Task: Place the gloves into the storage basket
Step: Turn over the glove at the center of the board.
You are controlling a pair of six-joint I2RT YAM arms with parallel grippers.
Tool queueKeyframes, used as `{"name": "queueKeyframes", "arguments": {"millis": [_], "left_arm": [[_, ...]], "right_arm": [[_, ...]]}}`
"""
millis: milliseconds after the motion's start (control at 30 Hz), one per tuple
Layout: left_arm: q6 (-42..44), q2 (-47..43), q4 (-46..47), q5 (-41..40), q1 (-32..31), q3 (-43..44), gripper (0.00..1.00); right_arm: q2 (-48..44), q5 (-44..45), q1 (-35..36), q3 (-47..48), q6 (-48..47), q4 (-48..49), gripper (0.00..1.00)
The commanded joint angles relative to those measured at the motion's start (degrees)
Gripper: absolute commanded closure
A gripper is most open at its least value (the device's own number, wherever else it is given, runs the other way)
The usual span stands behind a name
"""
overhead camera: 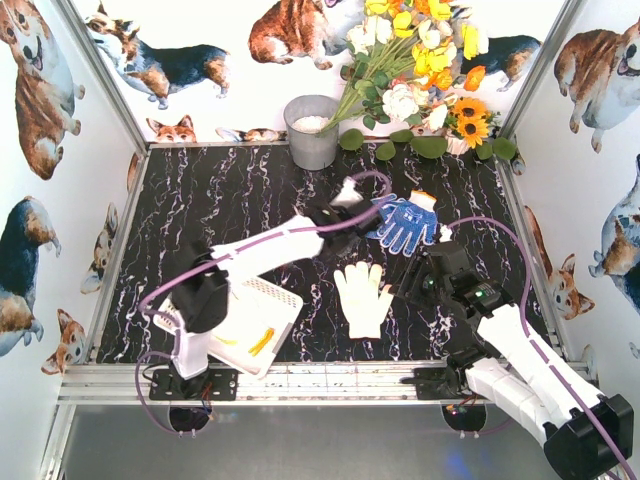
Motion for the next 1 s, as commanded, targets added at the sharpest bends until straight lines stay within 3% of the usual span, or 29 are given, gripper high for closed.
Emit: {"name": "queueKeyframes", "arguments": {"millis": [0,200,433,667,700,833,967], "left_arm": [[1.0,7.3,0.8,1.9,-4.4,2.6,1.00],[0.6,12.0,3.1,7.3,-7.9,5.6,1.00],[-0.9,10.6,8.6,13.5,-8.9,2.8,1.00],[-3.9,9.3,19.0,26.1,-9.1,-1.9,0.92],[-4.1,8.9,21.0,27.8,-9.1,-2.8,0.90],[-4.1,6.4,28.5,32.9,-9.1,-6.8,0.62],[-3.6,2.7,29.8,33.1,-8.3,-8.9,0.48]], "right_arm": [[-0.8,1.1,-0.3,0.7,0.5,2.5,0.49],[-0.5,1.3,-0.4,1.1,0.2,2.3,0.49],[-0.9,3.1,-0.4,0.1,0.1,1.7,0.49],[-3.9,9.2,-0.4,0.4,1.2,-2.0,0.49],[-4.6,9.8,-0.4,0.4,1.3,-2.5,0.48],[-8.0,11.8,-0.4,0.5,1.8,-4.2,0.47],[-10.4,11.4,-0.4,0.7,1.6,-4.6,0.45]]}}
